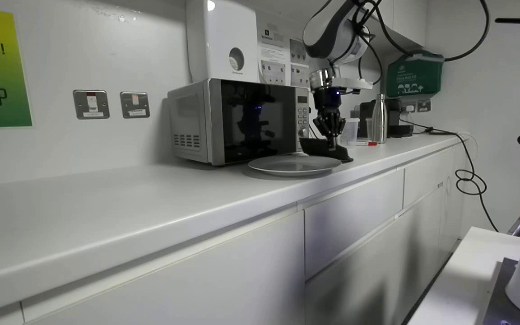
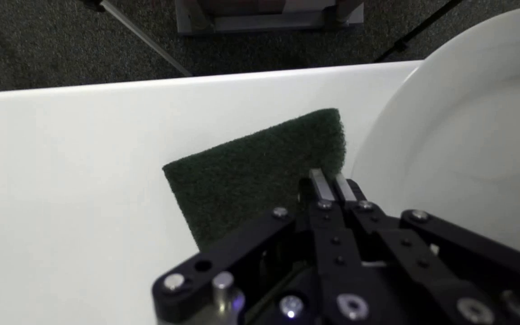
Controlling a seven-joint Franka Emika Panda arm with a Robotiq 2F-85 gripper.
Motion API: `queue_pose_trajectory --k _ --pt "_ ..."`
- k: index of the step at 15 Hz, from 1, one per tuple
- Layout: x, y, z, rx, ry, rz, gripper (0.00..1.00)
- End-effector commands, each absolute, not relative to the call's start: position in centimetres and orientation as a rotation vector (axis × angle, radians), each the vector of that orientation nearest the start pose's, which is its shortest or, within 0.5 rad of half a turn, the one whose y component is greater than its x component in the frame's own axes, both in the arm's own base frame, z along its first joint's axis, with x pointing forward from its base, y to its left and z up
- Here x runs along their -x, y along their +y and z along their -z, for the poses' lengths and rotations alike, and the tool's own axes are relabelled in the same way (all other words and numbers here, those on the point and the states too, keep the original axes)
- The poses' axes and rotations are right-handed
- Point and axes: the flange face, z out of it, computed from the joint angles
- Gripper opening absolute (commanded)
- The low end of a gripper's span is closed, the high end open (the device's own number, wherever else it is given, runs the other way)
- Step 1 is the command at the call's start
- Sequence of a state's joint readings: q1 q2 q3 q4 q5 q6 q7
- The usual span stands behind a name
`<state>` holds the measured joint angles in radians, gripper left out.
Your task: Pick up the towel from the table, wipe the plate with it and put the towel back on the table.
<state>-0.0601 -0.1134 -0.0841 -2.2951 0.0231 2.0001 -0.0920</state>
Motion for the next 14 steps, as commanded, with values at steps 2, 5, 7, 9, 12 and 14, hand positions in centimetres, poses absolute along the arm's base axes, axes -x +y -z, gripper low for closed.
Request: queue_pose_trajectory --k 2,5,7,9,12,14 --pt "-46.0 -9.5 -36.8 3.099 0.184 -0.303 0.01" --pt "-45.5 -10.9 -36.2 3.090 0.229 -0.320 0.01" --pt "-45.4 -11.1 -36.1 3.087 0.232 -0.325 0.29" --pt "-45.4 -11.0 -36.0 3.083 0.229 -0.329 0.44" --pt "-45.5 -10.3 -36.0 3.075 0.213 -0.332 0.66" --pt "-45.8 -9.4 -36.4 3.072 0.188 -0.321 0.81"
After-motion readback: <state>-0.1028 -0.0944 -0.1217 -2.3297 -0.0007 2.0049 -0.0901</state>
